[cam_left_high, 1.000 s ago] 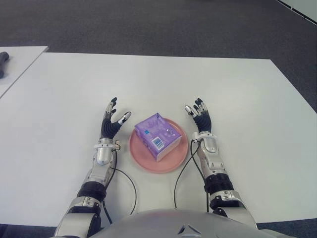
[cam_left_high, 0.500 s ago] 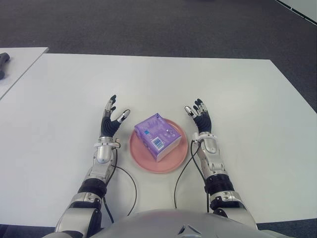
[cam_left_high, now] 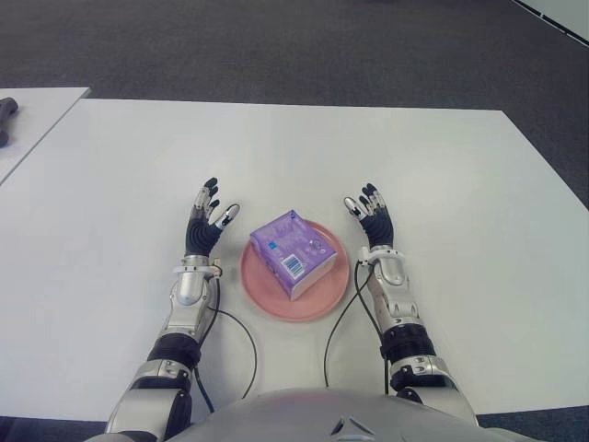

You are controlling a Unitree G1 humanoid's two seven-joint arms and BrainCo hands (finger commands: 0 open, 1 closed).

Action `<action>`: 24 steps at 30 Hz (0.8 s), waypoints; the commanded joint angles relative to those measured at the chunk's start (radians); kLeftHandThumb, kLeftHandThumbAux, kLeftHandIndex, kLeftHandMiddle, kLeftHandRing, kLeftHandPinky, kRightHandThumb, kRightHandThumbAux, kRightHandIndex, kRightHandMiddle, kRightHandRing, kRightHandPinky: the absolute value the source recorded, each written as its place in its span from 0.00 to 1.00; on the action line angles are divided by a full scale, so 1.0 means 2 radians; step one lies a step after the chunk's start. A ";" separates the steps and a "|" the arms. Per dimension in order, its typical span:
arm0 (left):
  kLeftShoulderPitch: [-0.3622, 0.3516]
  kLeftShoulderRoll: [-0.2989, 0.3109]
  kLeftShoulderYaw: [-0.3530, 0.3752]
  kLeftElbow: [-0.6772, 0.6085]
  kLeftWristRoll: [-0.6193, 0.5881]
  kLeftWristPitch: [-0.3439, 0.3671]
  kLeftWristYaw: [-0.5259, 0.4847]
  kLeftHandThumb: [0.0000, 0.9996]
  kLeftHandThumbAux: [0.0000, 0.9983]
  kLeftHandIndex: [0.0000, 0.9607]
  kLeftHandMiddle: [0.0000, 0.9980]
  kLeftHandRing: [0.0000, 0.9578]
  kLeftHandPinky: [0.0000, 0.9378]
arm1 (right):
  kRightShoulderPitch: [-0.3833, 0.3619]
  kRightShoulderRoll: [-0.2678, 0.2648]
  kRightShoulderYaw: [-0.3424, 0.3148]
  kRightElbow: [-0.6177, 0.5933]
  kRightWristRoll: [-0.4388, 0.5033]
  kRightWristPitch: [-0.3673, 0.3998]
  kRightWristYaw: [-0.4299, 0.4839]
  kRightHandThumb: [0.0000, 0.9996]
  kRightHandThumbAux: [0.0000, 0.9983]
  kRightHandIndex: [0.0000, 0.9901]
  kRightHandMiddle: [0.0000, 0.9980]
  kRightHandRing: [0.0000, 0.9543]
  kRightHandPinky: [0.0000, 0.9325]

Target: Put the tissue paper into the plate.

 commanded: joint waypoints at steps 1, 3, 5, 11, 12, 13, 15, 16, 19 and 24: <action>0.026 -0.018 0.003 0.011 -0.024 0.002 -0.025 0.00 0.53 0.00 0.00 0.00 0.00 | 0.028 0.000 -0.006 0.020 0.002 0.031 -0.001 0.20 0.66 0.00 0.00 0.00 0.01; 0.027 -0.019 0.005 0.010 -0.027 0.005 -0.028 0.00 0.53 0.00 0.00 0.00 0.00 | 0.028 0.000 -0.006 0.020 0.002 0.032 -0.001 0.20 0.66 0.00 0.00 0.00 0.01; 0.027 -0.020 0.006 0.009 -0.028 0.007 -0.030 0.00 0.53 0.00 0.00 0.00 0.00 | 0.028 -0.001 -0.006 0.020 0.002 0.032 0.000 0.20 0.66 0.00 0.00 0.00 0.01; 0.029 -0.023 0.009 0.008 -0.034 0.011 -0.038 0.00 0.53 0.00 0.00 0.00 0.00 | 0.027 -0.001 -0.007 0.020 0.003 0.033 0.000 0.20 0.66 0.00 0.00 0.00 0.01; 0.029 -0.023 0.009 0.008 -0.037 0.011 -0.041 0.00 0.54 0.00 0.00 0.00 0.00 | 0.027 -0.001 -0.007 0.020 0.002 0.033 0.001 0.20 0.66 0.00 0.00 0.00 0.01; 0.029 -0.024 0.009 0.008 -0.039 0.011 -0.044 0.00 0.54 0.00 0.00 0.00 0.00 | 0.027 -0.001 -0.007 0.020 0.002 0.033 0.001 0.20 0.66 0.00 0.00 0.00 0.01; 0.028 -0.025 0.010 0.007 -0.045 0.009 -0.052 0.00 0.55 0.00 0.00 0.00 0.00 | 0.027 -0.001 -0.007 0.020 0.002 0.033 0.001 0.20 0.66 0.00 0.00 0.00 0.01; 0.028 -0.026 0.011 0.008 -0.047 0.008 -0.056 0.00 0.55 0.00 0.00 0.00 0.00 | 0.027 -0.001 -0.007 0.019 0.002 0.033 0.001 0.20 0.66 0.00 0.00 0.00 0.01; 0.028 -0.028 0.011 0.005 -0.043 0.004 -0.056 0.00 0.56 0.00 0.00 0.00 0.00 | 0.027 -0.001 -0.007 0.018 0.002 0.034 0.000 0.20 0.66 0.00 0.00 0.00 0.01; 0.031 -0.027 0.010 -0.002 -0.030 0.003 -0.050 0.00 0.56 0.00 0.00 0.00 0.00 | 0.027 -0.001 -0.007 0.015 0.002 0.036 0.000 0.20 0.66 0.00 0.00 0.00 0.01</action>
